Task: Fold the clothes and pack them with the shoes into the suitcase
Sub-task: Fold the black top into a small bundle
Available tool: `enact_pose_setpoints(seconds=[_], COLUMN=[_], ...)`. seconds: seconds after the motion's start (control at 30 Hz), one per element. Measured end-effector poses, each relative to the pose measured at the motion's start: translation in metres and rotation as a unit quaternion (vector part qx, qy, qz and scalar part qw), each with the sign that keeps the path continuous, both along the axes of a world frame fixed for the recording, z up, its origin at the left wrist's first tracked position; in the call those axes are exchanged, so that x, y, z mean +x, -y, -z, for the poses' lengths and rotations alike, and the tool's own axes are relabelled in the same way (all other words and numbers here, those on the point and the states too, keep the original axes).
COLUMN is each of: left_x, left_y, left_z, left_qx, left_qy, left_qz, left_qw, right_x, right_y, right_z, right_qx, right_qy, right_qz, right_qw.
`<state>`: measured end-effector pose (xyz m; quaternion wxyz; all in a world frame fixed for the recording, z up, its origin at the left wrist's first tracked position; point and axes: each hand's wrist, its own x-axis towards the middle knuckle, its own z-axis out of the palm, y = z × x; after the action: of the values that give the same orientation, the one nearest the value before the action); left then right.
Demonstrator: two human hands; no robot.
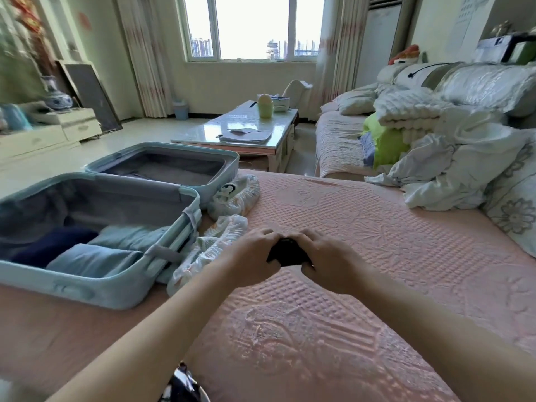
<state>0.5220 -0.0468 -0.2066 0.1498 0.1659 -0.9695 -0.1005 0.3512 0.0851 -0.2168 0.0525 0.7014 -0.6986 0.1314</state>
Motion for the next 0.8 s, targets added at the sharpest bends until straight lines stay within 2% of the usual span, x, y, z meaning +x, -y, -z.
enact_pose_setpoints(seconds=[0.17,0.33,0.5,0.7,0.8], left_x=[0.072,0.157,0.221,0.248,0.253], left_y=[0.068,0.138,0.208,0.275,0.307], left_z=[-0.043,-0.062,-0.065,-0.053,-0.042], left_qx=[-0.008,0.007,0.058,0.097,0.129], left_qy=[-0.086,-0.117,-0.142,-0.188,-0.238], left_qz=[-0.077,-0.180,-0.248,-0.297,-0.333], left_qw=[0.993,0.977,0.957,0.931,0.903], right_x=[0.057,0.127,0.182,0.207,0.219], right_y=[0.093,0.192,0.279,0.357,0.389], right_z=[-0.044,-0.069,-0.070,-0.049,-0.039], right_qx=[-0.101,-0.145,-0.096,-0.049,-0.032], right_qy=[-0.023,-0.055,0.040,0.142,0.193], right_qz=[-0.064,-0.116,-0.155,-0.137,-0.117], right_qw=[0.993,0.981,0.982,0.979,0.974])
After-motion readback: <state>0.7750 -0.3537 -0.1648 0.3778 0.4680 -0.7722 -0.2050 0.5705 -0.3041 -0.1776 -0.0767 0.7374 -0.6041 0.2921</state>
